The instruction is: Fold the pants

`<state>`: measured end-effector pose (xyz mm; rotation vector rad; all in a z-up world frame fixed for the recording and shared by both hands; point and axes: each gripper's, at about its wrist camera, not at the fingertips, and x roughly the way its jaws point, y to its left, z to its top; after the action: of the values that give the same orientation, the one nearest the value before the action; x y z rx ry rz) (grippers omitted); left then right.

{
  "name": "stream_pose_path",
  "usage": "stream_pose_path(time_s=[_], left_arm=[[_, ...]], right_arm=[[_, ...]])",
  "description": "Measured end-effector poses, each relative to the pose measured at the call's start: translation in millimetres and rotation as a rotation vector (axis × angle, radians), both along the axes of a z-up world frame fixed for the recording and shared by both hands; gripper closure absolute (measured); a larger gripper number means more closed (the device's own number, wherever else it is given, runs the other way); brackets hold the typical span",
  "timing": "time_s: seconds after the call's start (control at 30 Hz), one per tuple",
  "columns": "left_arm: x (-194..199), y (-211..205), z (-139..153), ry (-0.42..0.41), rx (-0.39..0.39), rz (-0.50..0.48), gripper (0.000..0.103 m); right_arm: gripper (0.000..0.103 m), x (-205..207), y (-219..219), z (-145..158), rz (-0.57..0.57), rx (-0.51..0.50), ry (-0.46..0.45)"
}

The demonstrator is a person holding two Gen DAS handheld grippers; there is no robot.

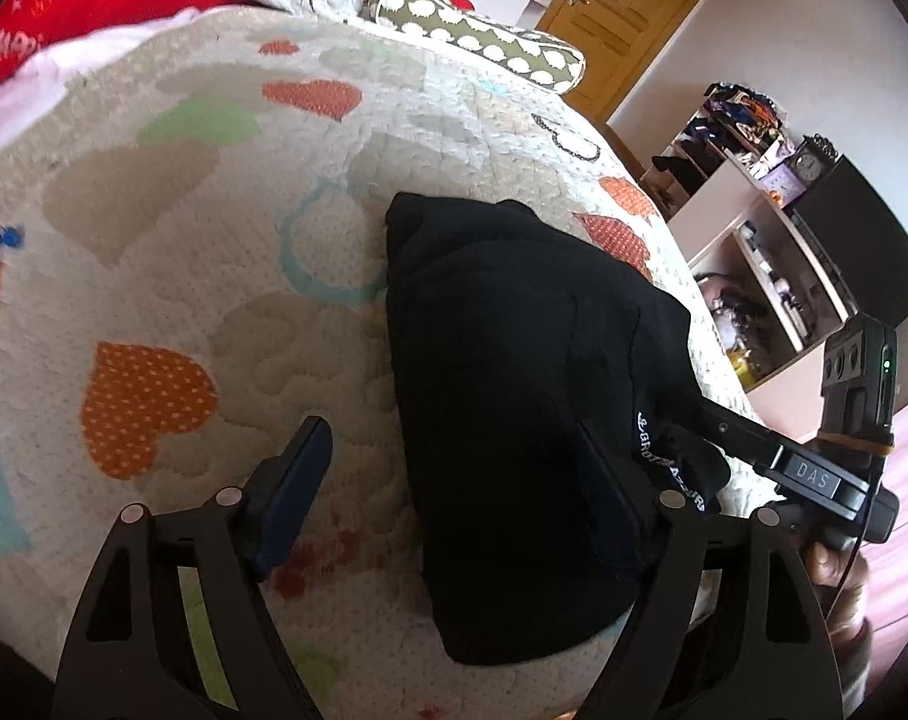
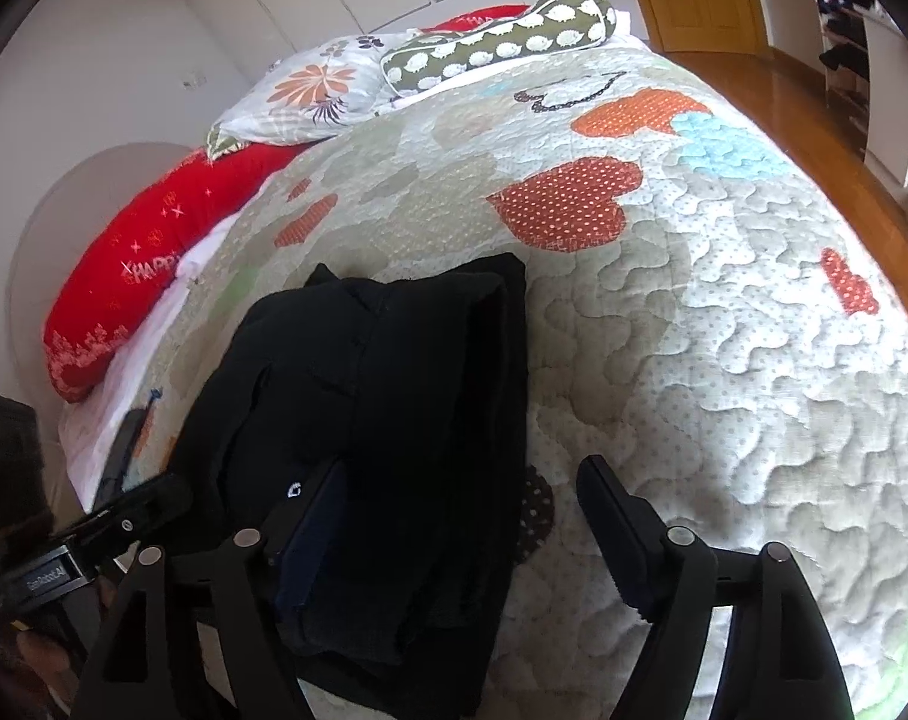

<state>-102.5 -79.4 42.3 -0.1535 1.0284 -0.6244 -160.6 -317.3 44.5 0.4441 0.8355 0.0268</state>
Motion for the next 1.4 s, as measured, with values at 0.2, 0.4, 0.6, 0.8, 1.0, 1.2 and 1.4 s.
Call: stream_pose_path(time_s=[0.2,0.4,0.6,0.8,1.0,1.2,1.4], left_arm=[[1,-5,-1,0.001,-0.002,-0.009,0.018],[7,-21,-7,0.012,0.024,-0.024,0.007],[7,-25,-8,-0.003,0.051,-0.032,0.006],[2,-36,-12,-0.043,0.105,-0.062,0.001],[2,-36,-13,-0.049,0.096,-0.066,0.006],[-6,-36,8,-0.103,0.052,-0.083,0.056],[22,-21,38,-0.157,0.039,-0.042,0.059]], right_arm=[[0.025,-6,-3,6,-0.017,-0.012,-0.004],[0.023,-2,-10,-1,-0.011,0.002,-0.030],[0.020,4,-10,-4,-0.029,0.046,-0.045],[0.022,5,4,-5,0.006,-0.012,-0.052],[0.053,3,9,-8,0.027,0.016,-0.100],[0.070,3,23,17,0.060,-0.015,-0.149],[0.072,30,33,44,0.096,-0.011,-0.204]])
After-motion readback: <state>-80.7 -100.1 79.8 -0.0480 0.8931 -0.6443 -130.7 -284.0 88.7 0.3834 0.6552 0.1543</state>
